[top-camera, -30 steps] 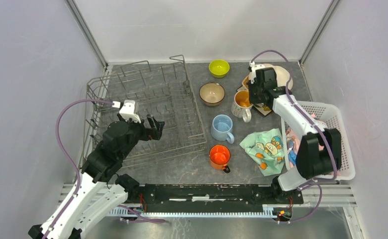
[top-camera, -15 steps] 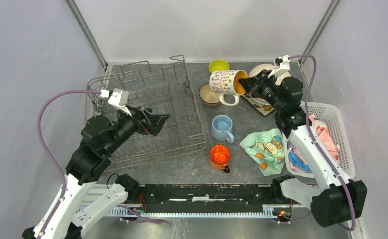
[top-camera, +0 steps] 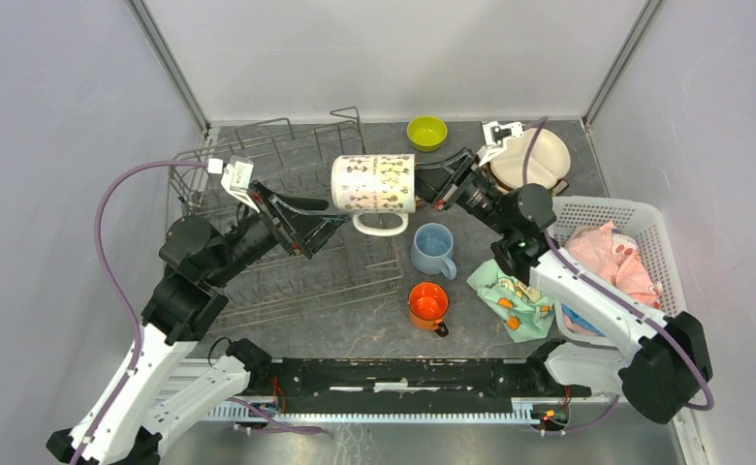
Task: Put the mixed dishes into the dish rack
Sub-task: Position the cup upside down at the center of the board.
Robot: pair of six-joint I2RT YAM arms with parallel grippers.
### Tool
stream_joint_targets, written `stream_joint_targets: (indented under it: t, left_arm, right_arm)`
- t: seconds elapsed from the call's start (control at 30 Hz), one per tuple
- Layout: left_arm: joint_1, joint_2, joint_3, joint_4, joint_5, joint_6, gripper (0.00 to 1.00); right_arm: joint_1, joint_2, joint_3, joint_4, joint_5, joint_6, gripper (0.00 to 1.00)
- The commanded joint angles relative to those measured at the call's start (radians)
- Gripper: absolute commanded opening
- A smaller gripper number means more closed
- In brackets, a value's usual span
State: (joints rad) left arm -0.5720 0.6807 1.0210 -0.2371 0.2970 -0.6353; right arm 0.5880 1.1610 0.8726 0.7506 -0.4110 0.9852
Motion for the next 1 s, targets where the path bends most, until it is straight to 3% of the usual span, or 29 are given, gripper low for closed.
stream_joint_targets:
  t: [0.0, 0.13, 0.4, 0.6, 0.73, 0.97]
  left_arm:
    - [-0.003, 0.008, -0.034, 0.132, 0.057, -0.098, 1.0]
    - [-0.003, 0.016, -0.066, 0.215, 0.103, -0.147, 1.0]
    - [-0.003, 0.027, -0.138, 0.389, 0.167, -0.206, 0.97]
    - [-0.003, 0.08, -0.136, 0.453, 0.222, -0.244, 0.84]
    - [-0.003, 0.095, -0.167, 0.46, 0.231, -0.242, 0.68]
    - [-0.003, 0.069, -0.247, 0.521, 0.209, -0.288, 0.2]
  right_arm:
    - [0.064, 0.022, 0.058, 0.35, 0.11, 0.124, 0.0]
    - [0.12, 0.058, 0.053, 0.457, 0.174, 0.146, 0.0]
    - [0.186, 0.141, 0.102, 0.445, 0.227, 0.161, 0.0]
    - [0.208, 0.204, 0.104, 0.479, 0.246, 0.186, 0.0]
    - [0.211, 0.231, 0.097, 0.495, 0.247, 0.184, 0.0]
    - [0.211, 0.288, 0.093, 0.515, 0.215, 0.207, 0.0]
